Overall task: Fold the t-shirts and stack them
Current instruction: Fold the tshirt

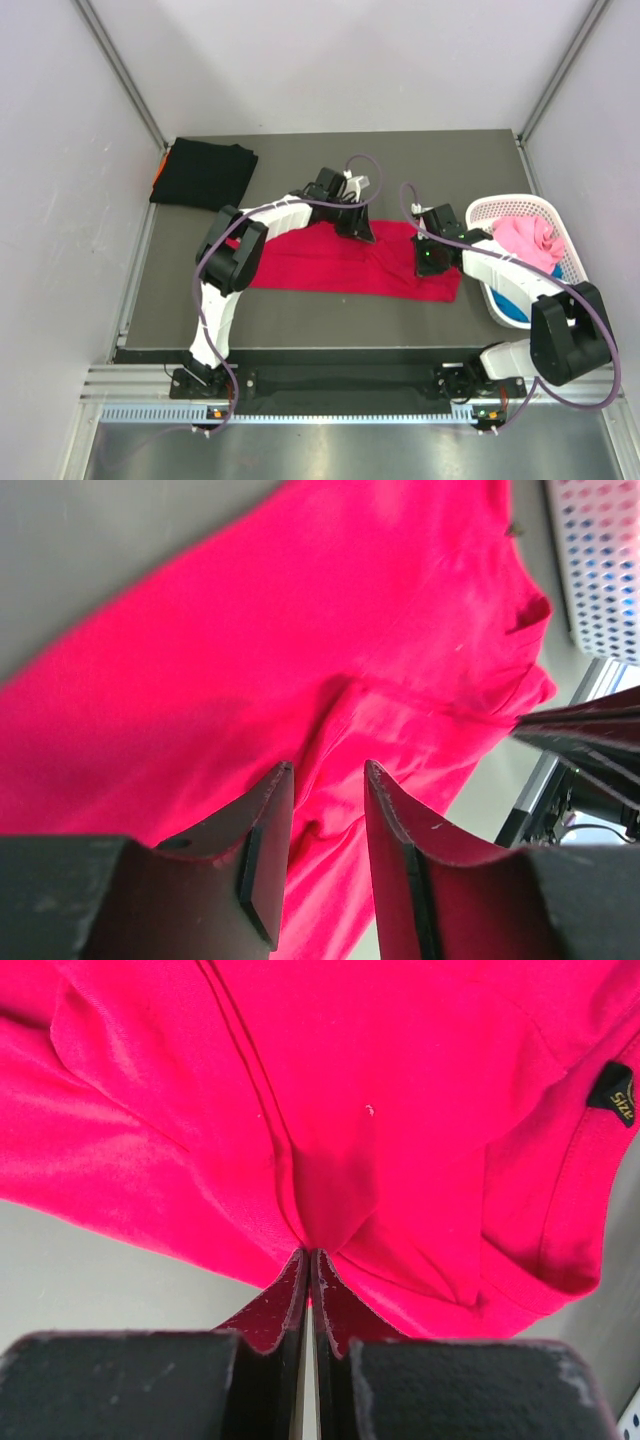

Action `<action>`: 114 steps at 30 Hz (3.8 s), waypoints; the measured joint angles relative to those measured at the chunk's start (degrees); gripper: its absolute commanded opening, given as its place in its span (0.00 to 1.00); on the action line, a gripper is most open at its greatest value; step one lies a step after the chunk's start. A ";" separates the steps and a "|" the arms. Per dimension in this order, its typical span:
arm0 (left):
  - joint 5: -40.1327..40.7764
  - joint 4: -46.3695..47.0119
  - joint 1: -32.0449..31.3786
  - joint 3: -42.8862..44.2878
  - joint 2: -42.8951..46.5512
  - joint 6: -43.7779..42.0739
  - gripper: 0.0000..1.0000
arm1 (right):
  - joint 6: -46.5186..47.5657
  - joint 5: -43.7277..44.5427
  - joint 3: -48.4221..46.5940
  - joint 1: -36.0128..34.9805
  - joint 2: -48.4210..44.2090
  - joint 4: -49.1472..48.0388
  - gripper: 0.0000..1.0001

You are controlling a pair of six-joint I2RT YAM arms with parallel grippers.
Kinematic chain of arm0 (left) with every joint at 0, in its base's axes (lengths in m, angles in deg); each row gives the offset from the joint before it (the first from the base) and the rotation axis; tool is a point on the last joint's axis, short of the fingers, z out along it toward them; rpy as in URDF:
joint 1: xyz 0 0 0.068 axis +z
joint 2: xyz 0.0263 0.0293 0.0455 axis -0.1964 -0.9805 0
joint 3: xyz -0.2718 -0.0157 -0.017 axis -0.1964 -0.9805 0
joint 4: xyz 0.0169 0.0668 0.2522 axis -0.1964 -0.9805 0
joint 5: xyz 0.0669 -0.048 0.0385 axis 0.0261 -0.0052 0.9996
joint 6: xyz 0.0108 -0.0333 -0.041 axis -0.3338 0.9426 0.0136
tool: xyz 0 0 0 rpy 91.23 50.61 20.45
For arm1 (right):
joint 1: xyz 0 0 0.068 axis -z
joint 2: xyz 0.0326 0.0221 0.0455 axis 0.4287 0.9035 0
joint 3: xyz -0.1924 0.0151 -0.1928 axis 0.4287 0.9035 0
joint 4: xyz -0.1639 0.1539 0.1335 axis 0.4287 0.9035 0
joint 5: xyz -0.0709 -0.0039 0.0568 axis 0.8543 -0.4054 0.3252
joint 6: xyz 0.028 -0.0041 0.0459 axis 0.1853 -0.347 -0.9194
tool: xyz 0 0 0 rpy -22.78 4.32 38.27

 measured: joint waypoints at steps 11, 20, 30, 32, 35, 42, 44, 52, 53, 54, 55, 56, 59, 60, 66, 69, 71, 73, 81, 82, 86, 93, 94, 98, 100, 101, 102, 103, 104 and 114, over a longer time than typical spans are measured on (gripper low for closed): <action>-2.27 0.07 -0.22 4.96 -2.95 -2.67 0.40 | -0.02 -1.03 0.00 0.00 0.22 -0.11 0.00; -2.54 -1.14 -1.46 6.54 -5.66 -4.35 0.40 | -0.04 -1.25 0.00 0.02 1.01 -0.33 0.00; -2.60 -1.14 -1.79 6.80 -5.75 -4.59 0.27 | -0.07 -1.27 0.00 0.02 1.03 -0.87 0.00; -2.64 -1.14 -1.84 6.80 -5.75 -4.72 0.24 | -0.07 -1.27 0.00 0.07 1.03 -0.98 0.00; -2.82 -1.18 -1.90 6.80 -5.75 -4.81 0.05 | -0.07 -1.29 0.00 0.17 1.07 -0.98 0.00; -1.68 -1.01 -2.05 6.14 -5.60 -4.59 0.00 | -0.42 -1.18 0.02 1.46 1.09 -0.90 0.00; -0.44 -0.87 -2.05 5.05 -5.25 -3.56 0.00 | -0.55 -0.98 0.02 1.86 1.09 -0.85 0.00; 6.14 2.58 -2.12 -3.21 0.26 2.27 0.00 | -0.74 -0.31 0.09 2.75 1.99 -0.79 0.00; 6.75 2.99 -2.10 -3.78 0.81 2.84 0.00 | -0.74 -0.33 0.09 2.75 2.10 -0.79 0.00; 7.17 3.17 -2.10 -4.09 1.09 3.26 0.00 | -0.72 -0.37 0.09 2.75 2.10 -0.83 0.00; 7.48 3.56 -2.10 -4.33 1.29 3.85 0.00 | -0.72 -0.42 0.09 2.75 2.12 -0.85 0.00; 7.67 4.02 -2.10 -4.55 1.38 4.37 0.00 | -0.72 -0.52 0.09 2.75 2.12 -0.87 0.00; 7.78 5.25 -2.10 -5.14 1.42 5.88 0.00 | -0.70 -0.66 0.09 2.75 2.12 -0.87 0.00; 7.80 5.46 -2.10 -5.22 1.42 6.16 0.00 | -0.70 -0.63 0.09 2.75 2.12 -0.90 0.00; 9.16 6.05 -2.10 -5.35 1.42 7.17 0.00 | -0.74 -0.63 0.22 2.75 2.56 -1.31 0.02; 9.73 6.03 -2.10 -5.38 1.42 7.15 0.00 | -1.01 -0.37 0.76 2.75 3.48 -1.77 0.08; 10.03 5.99 -2.10 -5.35 1.42 7.10 0.06 | -1.22 0.02 0.85 2.75 4.17 -1.77 0.14; 10.38 5.90 -2.10 -5.38 1.42 7.08 0.10 | -1.64 0.74 0.85 2.75 4.70 -1.79 0.18; 16.13 0.31 -2.14 -4.63 3.30 7.06 0.27 | -4.15 6.14 -0.42 2.75 3.87 1.25 0.24; 17.59 -1.22 -2.14 -3.93 3.43 6.99 0.28 | -4.52 6.45 -0.83 2.75 3.19 1.79 0.22; 21.46 -4.00 -2.05 -2.58 4.63 6.88 0.29 | -6.16 5.66 -1.49 2.75 -0.81 1.60 0.18; 20.92 -6.56 -1.20 -2.34 6.82 7.43 0.28 | -9.20 0.22 0.79 2.73 -2.19 -2.67 0.18; 20.59 -6.99 -0.74 -2.45 7.13 7.61 0.28 | -9.64 -0.31 1.75 2.73 -2.14 -3.39 0.18; 20.87 -9.66 3.52 -4.81 10.36 7.76 0.28 | -10.67 -0.94 4.20 2.75 -0.22 -5.25 0.18; 21.09 -10.78 7.02 -6.51 12.52 7.72 0.28 | -11.15 -0.90 4.59 2.73 1.38 -5.62 0.18; 21.11 -11.17 8.96 -7.48 13.66 7.72 0.28 | -11.34 -0.85 4.61 2.73 2.08 -5.62 0.18; 20.87 -11.28 11.80 -8.85 15.10 7.61 0.28 | -11.61 -0.74 4.61 2.73 2.67 -5.64 0.18; 20.74 -11.82 14.32 -9.81 16.22 7.52 0.28 | -11.76 -0.63 4.61 2.73 2.78 -5.62 0.18; 20.90 -12.24 16.83 -10.60 17.09 7.23 0.28 | -11.91 -0.55 4.61 2.73 2.73 -5.62 0.18; 25.86 -16.61 37.20 -18.91 25.18 4.55 0.40 | -12.33 0.28 2.47 2.73 -5.05 -4.37 0.28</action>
